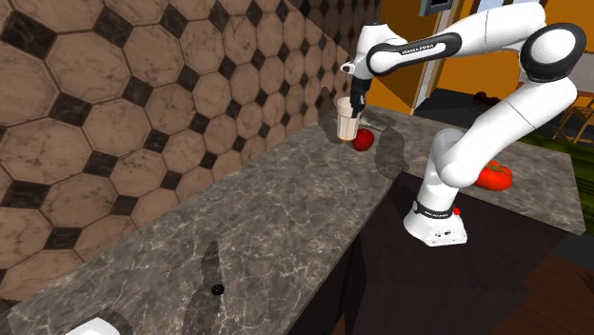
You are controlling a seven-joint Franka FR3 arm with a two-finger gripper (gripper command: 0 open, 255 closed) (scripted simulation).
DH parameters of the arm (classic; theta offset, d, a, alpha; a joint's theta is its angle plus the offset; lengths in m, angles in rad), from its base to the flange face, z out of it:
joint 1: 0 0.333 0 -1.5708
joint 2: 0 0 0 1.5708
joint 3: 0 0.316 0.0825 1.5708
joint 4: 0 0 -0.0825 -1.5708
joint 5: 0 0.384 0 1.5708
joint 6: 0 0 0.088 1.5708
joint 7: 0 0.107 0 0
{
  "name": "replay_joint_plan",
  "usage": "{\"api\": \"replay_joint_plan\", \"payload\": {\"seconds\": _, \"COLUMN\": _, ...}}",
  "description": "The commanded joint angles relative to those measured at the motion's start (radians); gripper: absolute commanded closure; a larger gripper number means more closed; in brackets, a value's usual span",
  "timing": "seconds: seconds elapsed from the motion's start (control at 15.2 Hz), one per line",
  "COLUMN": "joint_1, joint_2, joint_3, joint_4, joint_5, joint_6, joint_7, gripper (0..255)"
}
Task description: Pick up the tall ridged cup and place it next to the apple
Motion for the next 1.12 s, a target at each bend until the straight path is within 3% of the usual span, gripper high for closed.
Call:
{"api": "replay_joint_plan", "payload": {"seconds": 0.0, "joint_1": -0.001, "joint_2": 0.007, "joint_3": -0.008, "joint_4": -0.024, "joint_5": -0.005, "joint_6": 0.032, "joint_7": 0.002, "gripper": 255}}
{"api": "replay_joint_plan", "payload": {"seconds": 1.06, "joint_1": -0.003, "joint_2": 0.1, "joint_3": -0.074, "joint_4": -0.167, "joint_5": -0.039, "joint_6": 0.268, "joint_7": 0.01, "gripper": 255}}
